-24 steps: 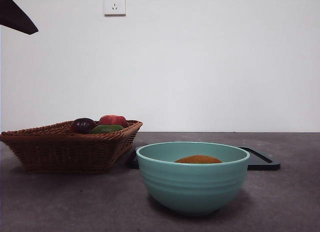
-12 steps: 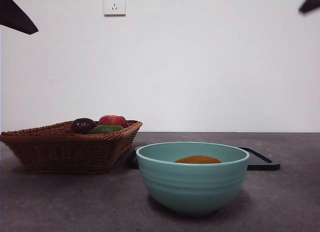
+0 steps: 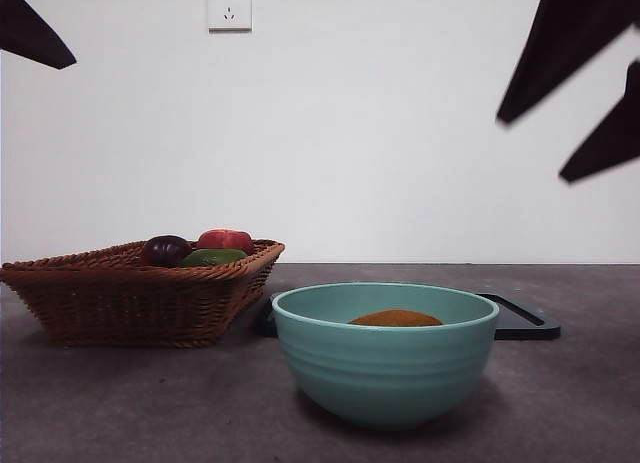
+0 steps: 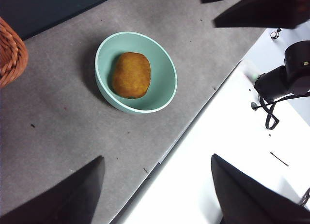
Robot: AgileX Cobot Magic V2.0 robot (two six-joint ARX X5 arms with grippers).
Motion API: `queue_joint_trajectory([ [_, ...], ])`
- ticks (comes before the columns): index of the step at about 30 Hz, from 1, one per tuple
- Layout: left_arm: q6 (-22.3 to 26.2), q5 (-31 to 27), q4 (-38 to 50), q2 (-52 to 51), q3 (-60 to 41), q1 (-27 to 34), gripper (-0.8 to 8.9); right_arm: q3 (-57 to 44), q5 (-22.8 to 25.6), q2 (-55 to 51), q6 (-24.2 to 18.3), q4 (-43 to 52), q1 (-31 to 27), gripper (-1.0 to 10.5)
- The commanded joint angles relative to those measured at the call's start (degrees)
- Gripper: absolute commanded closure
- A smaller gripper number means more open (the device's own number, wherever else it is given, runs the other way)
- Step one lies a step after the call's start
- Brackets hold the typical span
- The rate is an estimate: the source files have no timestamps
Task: Pick up the wifruite, put it on the bowl, pick up the plate, put it on desk
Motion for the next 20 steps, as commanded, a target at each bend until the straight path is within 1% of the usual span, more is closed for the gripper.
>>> queue_joint_trajectory([
  [1, 1.1, 0.3, 0.3, 0.3, 0.5, -0.4, 4.70, 0.1, 2.3, 3.7, 1.1, 1.8, 1.4, 6.1],
  [7, 1.2, 0.3, 0.3, 0.3, 0.5, -0.3, 4.70, 0.1, 4.6, 11.4, 1.3, 7.6, 3.9, 6.1],
  [12, 1.3, 0.3, 0.3, 0.3, 0.5, -0.3, 4.70, 0.1, 6.9, 16.9, 2.0, 11.6, 5.9, 6.4],
  [15, 1.3, 0.3, 0.3, 0.3, 0.5, -0.3, 4.70, 0.1, 8.8, 19.5, 2.2, 13.7, 7.0, 7.0],
  [18, 1.3, 0.3, 0.3, 0.3, 0.5, -0.3, 4.70, 0.1, 11.0, 21.6, 2.3, 15.5, 7.7, 7.1],
  [20, 1.3, 0.3, 0.3, 0.3, 0.5, -0.3, 4.70, 0.1, 11.1, 22.8, 2.4, 16.4, 7.9, 7.4],
])
